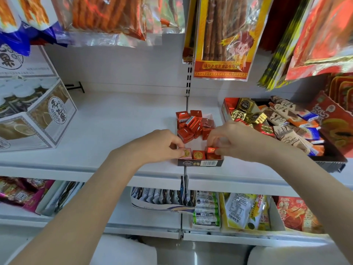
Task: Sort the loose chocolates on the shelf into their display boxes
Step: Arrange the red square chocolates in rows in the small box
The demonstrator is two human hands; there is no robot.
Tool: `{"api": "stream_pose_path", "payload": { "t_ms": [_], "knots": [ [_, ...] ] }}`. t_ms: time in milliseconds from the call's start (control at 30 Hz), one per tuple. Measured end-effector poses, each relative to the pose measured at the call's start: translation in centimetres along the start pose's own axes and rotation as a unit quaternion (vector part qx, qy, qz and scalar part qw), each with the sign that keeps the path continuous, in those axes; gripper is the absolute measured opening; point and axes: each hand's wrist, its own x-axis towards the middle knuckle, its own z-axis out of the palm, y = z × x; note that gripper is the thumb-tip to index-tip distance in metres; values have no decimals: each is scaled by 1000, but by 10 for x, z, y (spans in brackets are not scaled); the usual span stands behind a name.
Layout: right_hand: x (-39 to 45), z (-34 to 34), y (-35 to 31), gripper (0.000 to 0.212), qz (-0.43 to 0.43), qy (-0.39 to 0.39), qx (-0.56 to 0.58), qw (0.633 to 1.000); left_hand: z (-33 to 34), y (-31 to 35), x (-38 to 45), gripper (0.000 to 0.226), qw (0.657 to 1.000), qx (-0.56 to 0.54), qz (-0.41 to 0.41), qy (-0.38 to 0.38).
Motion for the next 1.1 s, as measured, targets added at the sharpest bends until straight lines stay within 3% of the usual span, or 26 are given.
{"api": "stream_pose_path", "payload": {
  "t_ms": [200,467,700,900,1100],
  "knots": [
    [-1,-7,-1,9,-1,-27,30,999,2,-1,1,25,1000,-1,-2,1],
    [1,-8,-4,18,18,-47,59,997,3,-3,3,24,1000,-9,1,0],
    [22,-2,-26,19,3,50,45,998,4,-3,1,26,1000,-27,2,6],
    [38,12,-22,42,-4,107,-11,994,1,-5,3,23,999,-46,14,-3],
    [53,25,-18,33,-49,145,-84,985,-5,-6,9,23,999,-38,10,-31]
  ]
}}
